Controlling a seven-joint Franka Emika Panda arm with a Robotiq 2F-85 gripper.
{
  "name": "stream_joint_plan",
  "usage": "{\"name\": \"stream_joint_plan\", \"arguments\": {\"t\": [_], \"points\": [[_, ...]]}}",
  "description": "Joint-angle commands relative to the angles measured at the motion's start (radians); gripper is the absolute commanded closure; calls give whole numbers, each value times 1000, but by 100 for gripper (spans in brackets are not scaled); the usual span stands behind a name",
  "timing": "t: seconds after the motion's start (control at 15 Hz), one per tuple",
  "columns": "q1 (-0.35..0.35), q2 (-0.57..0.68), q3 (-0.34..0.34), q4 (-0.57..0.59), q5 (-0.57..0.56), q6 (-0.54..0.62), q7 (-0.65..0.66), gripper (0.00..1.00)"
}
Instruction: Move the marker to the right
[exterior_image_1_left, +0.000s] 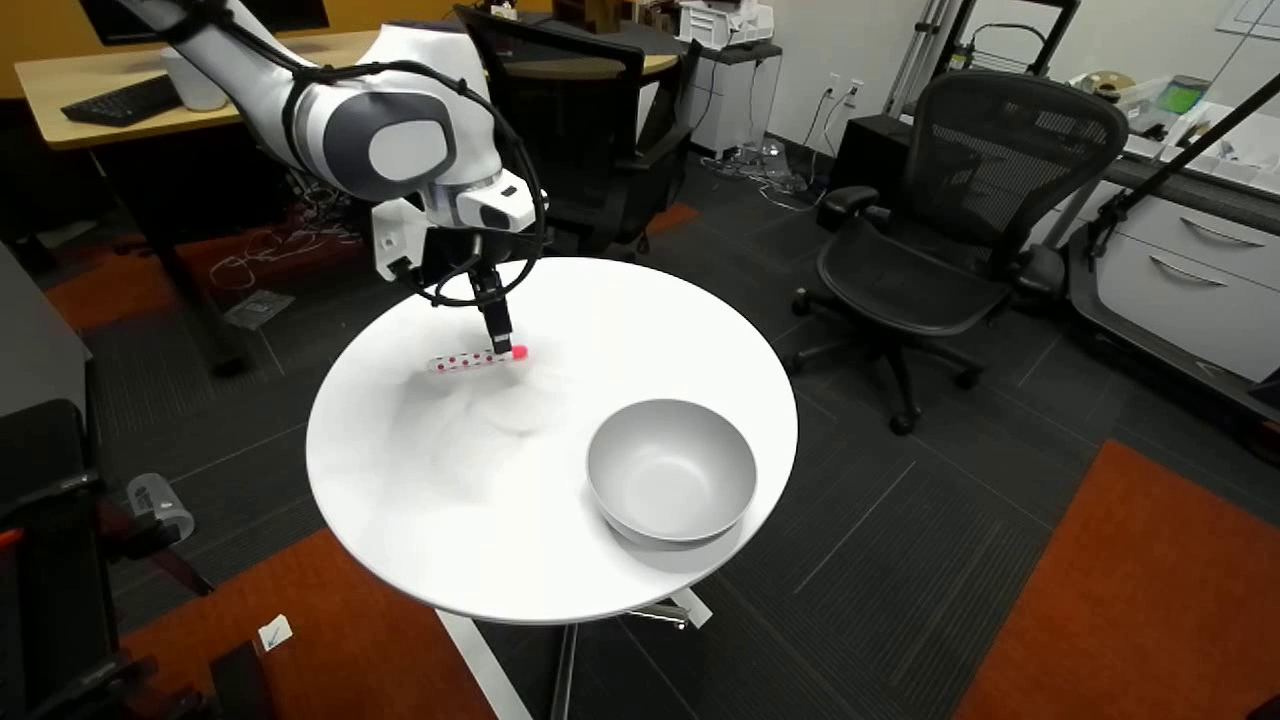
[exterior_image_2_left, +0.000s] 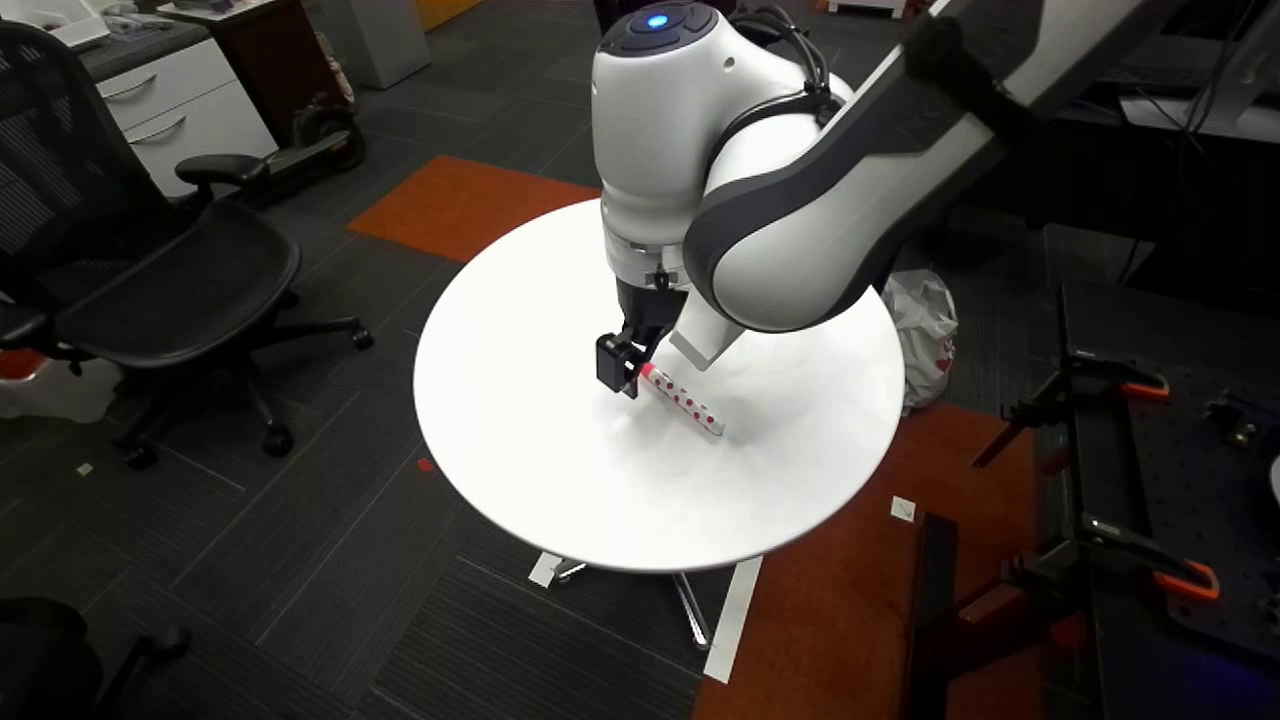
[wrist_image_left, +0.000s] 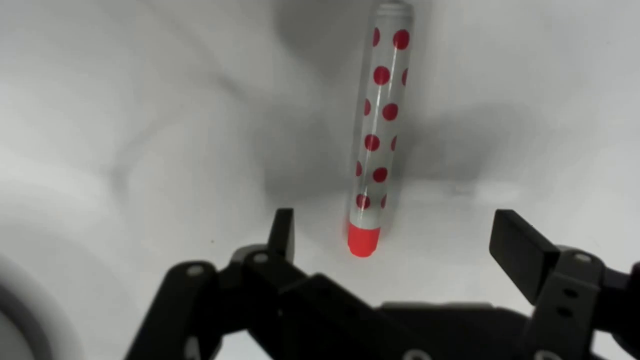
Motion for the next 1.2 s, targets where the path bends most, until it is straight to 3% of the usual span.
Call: {"name": "stream_joint_plan", "arguments": {"t": [0.0,0.53,0.6,0.73,1.13], "points": [[14,28,-13,30,7,-2,18,0],[7,59,-8,41,21,-13,10,0],[15,62,-16,42,16,-14,22,25],[19,66,-19,42,16,-14,28,34],[20,72,-19,47,17,-16,28,81]]}}
